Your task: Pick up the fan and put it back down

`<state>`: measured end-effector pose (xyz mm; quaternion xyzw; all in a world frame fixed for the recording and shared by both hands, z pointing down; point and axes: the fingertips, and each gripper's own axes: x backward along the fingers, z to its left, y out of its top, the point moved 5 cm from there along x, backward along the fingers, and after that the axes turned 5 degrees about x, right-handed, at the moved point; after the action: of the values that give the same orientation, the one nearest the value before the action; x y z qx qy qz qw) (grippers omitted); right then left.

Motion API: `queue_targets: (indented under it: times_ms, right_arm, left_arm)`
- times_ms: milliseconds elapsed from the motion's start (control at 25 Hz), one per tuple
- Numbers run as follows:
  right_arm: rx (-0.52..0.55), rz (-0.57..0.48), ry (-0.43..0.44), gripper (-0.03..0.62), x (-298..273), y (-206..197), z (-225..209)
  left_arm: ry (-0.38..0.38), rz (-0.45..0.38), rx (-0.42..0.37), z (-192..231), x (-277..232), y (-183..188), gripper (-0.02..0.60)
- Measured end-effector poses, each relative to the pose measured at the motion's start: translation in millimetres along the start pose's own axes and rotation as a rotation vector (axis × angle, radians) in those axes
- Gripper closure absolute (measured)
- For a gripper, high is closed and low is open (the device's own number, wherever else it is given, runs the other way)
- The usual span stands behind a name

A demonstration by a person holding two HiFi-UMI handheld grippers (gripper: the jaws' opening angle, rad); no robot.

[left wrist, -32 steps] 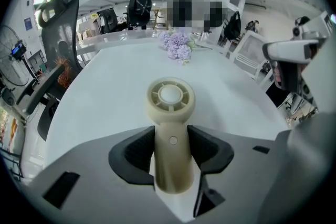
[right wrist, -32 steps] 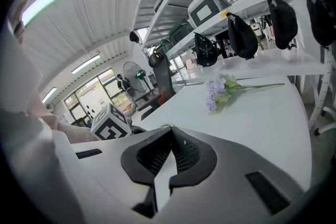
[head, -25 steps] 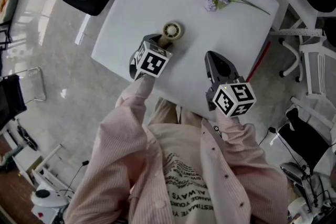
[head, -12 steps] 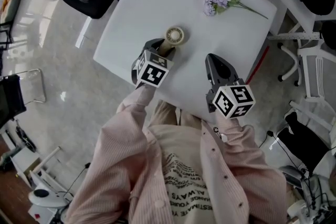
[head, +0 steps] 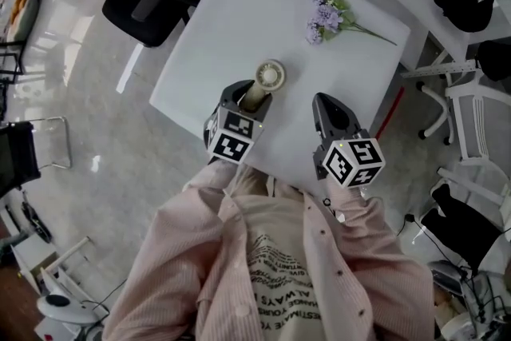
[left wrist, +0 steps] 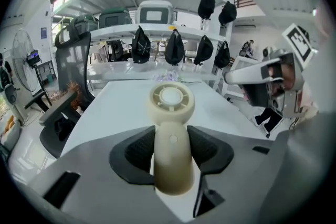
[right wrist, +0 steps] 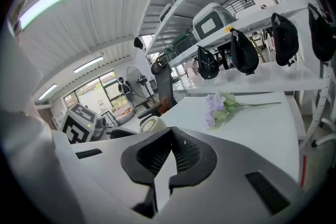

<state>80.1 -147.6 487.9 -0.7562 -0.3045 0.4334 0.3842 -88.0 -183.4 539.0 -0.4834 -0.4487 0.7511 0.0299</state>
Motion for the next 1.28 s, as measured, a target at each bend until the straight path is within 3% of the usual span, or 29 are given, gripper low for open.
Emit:
queue_targets:
  times_ms: [160, 400, 720, 1280]
  right_arm:
    - [-0.002, -0.032, -0.005, 0.595, 6, 10, 0]
    - [0.077, -0.066, -0.004, 0.594, 17, 30, 2]
    - [0.106, -0.109, -0.013, 0.595, 29, 48, -2]
    - [0.119, -0.151, -0.01, 0.595, 44, 59, -2]
  left_arm:
    - [0.014, -0.071, 0.003, -7, 25, 15, 0.396]
    - [0.037, -0.16, 0.017, -13, 63, 33, 0.396]
    - [0.08, -0.267, 0.077, -13, 107, 43, 0.396]
    - [0.21, -0.466, 0.144, -4, 187, 54, 0.396]
